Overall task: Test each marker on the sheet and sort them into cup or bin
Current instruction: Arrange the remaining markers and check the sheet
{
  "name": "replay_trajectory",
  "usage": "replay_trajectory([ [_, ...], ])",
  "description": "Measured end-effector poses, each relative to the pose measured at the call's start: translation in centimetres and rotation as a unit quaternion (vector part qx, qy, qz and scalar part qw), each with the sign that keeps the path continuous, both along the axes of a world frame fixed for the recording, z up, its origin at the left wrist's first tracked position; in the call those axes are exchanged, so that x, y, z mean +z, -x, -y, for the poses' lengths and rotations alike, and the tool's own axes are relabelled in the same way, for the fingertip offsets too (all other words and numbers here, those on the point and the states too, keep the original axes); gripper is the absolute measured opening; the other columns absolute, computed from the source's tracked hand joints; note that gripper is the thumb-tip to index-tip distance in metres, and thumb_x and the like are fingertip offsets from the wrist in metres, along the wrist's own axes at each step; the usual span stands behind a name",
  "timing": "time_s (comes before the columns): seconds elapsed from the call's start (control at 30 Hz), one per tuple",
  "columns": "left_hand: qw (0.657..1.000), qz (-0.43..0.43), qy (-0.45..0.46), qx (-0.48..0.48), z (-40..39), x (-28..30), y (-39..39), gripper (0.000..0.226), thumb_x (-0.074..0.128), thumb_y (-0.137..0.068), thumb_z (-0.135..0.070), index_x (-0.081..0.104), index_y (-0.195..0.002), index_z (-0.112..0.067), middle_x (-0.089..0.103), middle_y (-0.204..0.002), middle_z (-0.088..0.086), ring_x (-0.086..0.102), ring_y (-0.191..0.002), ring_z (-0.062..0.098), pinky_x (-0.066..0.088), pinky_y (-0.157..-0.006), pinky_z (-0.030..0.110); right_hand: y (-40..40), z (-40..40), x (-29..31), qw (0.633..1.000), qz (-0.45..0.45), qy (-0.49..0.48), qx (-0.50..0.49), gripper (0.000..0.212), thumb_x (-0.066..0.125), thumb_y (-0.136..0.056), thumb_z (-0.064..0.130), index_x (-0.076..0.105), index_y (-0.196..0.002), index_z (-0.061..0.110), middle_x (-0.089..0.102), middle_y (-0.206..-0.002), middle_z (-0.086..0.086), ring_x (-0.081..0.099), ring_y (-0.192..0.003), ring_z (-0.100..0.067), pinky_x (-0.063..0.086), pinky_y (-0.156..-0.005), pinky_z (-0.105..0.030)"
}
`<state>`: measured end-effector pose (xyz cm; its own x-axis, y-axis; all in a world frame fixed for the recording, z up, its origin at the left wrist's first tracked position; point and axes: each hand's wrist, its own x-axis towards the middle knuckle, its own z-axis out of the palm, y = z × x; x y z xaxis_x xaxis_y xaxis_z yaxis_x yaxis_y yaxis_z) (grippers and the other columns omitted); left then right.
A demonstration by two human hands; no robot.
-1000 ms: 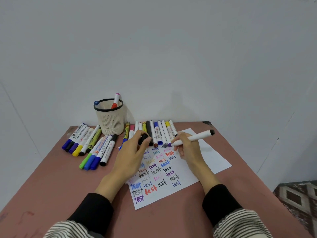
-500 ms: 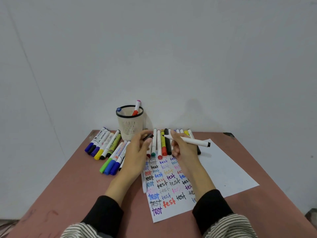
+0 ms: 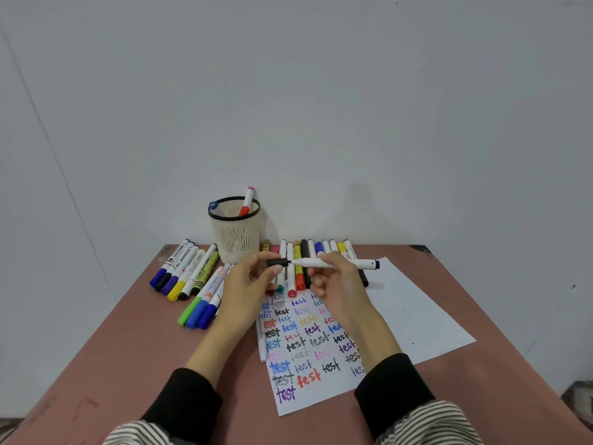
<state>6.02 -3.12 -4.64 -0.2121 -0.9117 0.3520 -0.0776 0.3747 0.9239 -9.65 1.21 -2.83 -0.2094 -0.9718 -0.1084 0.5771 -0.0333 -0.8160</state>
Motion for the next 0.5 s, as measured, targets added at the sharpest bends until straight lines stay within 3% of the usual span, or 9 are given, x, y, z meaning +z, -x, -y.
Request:
replay_trajectory([
  [0.13, 1.000, 0.002, 0.013, -0.013, -0.40, 0.38, 0.07, 0.019, 0.063, -0.092, -0.010, 0.067, -0.102, -0.026, 0.069, -0.094, 0.001, 0.065, -0.083, 0.006, 0.051, -0.065, 0.013, 0.23, 0.13, -0.04, 1.000, 0.004, 0.002, -0.018, 0.017, 0.052, -0.092, 0.008, 0.052, -0.076, 0.006, 0.053, -0.058, -0.010, 0.037, -0.040, -0.010, 0.029, -0.038, -0.019],
  [0.3, 0.999, -0.010, 0.014, -0.047, -0.58, 0.36, 0.33, 0.023, 0.064, -0.090, -0.008, 0.067, -0.099, -0.029, 0.072, -0.096, 0.002, 0.068, -0.091, 0.018, 0.056, -0.070, 0.021, 0.05, 0.20, -0.54, 0.999, -0.048, 0.011, -0.007, 0.012, 0.066, -0.088, 0.009, 0.059, -0.078, 0.006, 0.054, -0.058, -0.007, 0.041, -0.042, -0.009, 0.030, -0.039, -0.018],
  [0.43, 0.995, 0.077, 0.055, -0.019, -0.12, -0.27, 0.16, 0.024, 0.067, -0.089, -0.019, 0.064, -0.101, -0.039, 0.072, -0.090, -0.001, 0.068, -0.085, 0.012, 0.058, -0.080, 0.035, 0.24, 0.18, -0.65, 0.995, -0.089, 0.026, -0.040, 0.016, 0.070, -0.087, 0.016, 0.064, -0.077, 0.006, 0.055, -0.058, -0.005, 0.040, -0.043, -0.007, 0.032, -0.041, -0.017],
  [0.5, 0.992, 0.108, 0.070, -0.007, -0.20, -0.37, 0.23, 0.023, 0.065, -0.091, -0.021, 0.061, -0.101, -0.042, 0.071, -0.089, -0.006, 0.066, -0.082, 0.004, 0.057, -0.081, 0.033, 0.18, 0.14, -0.64, 0.993, -0.102, 0.031, -0.044, 0.017, 0.069, -0.088, 0.017, 0.063, -0.077, 0.005, 0.055, -0.058, -0.004, 0.040, -0.043, -0.007, 0.032, -0.041, -0.017],
])
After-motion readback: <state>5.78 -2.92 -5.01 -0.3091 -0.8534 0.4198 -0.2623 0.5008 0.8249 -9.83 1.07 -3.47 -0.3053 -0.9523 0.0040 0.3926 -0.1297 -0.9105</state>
